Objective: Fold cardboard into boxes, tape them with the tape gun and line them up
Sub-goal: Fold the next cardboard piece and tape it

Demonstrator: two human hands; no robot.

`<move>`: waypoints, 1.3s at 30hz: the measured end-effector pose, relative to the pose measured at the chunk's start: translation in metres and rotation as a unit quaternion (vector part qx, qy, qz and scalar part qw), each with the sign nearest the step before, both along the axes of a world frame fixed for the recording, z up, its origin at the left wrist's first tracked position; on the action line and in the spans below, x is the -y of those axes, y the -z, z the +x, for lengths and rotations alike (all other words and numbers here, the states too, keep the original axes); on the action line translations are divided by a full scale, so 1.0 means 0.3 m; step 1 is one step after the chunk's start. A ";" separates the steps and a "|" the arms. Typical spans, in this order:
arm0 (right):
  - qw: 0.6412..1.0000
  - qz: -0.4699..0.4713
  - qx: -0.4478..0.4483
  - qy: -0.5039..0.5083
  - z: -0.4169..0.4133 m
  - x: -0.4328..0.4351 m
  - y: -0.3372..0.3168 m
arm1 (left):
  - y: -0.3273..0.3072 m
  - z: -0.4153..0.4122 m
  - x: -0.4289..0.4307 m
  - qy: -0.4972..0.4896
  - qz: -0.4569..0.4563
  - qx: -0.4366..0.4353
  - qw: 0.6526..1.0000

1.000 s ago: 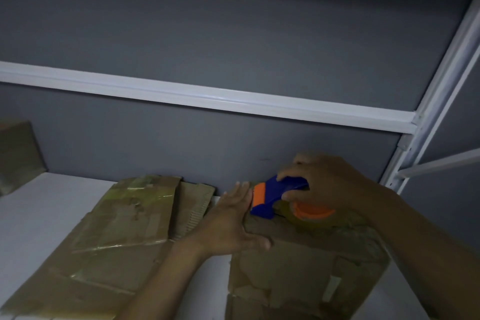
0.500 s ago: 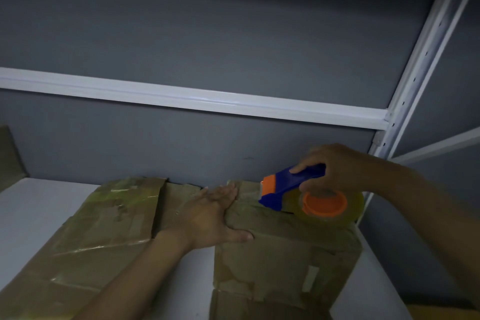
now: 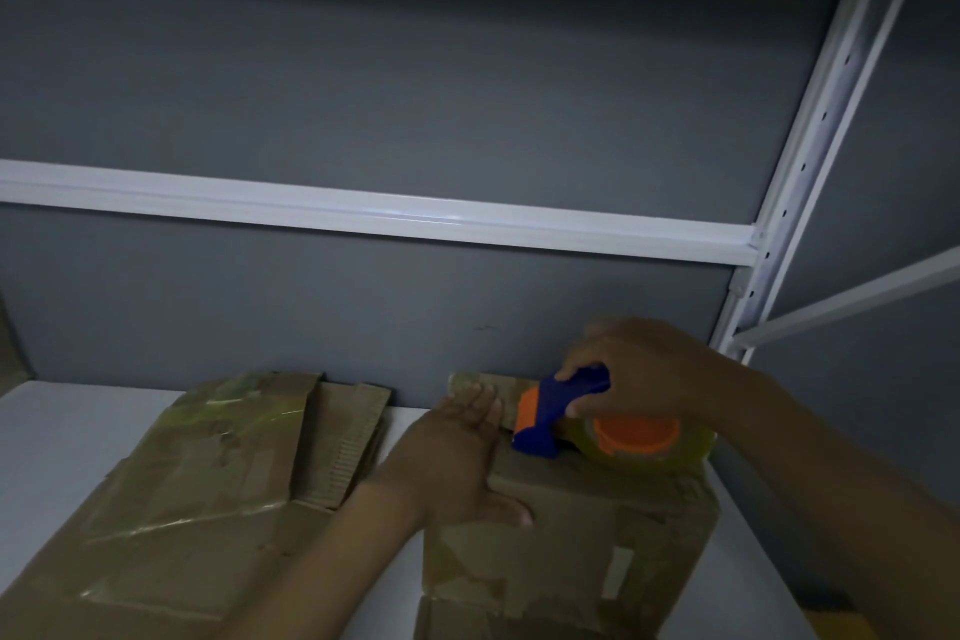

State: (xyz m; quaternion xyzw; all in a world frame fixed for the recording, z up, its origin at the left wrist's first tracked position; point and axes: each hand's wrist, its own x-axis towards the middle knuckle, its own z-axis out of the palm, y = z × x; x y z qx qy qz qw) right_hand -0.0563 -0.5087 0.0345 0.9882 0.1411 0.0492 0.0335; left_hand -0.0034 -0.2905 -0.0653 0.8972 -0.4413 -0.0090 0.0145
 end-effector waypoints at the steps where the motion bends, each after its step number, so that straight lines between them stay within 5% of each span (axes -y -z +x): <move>1: 1.000 0.002 0.003 0.001 -0.001 -0.004 0.001 | 0.005 0.006 -0.004 -0.001 -0.005 0.001 1.000; 8: 0.998 -0.004 0.046 -0.032 0.052 -0.126 -0.009 | -0.028 0.122 -0.103 -0.009 0.041 -0.021 0.999; 21: 0.995 0.089 -0.046 0.013 -0.018 -0.002 -0.065 | 0.019 0.156 -0.097 -0.003 -0.038 -0.048 0.998; 39: 0.998 -0.020 -0.056 0.009 -0.034 -0.041 -0.040 | -0.011 0.094 -0.022 0.047 0.018 -0.030 0.998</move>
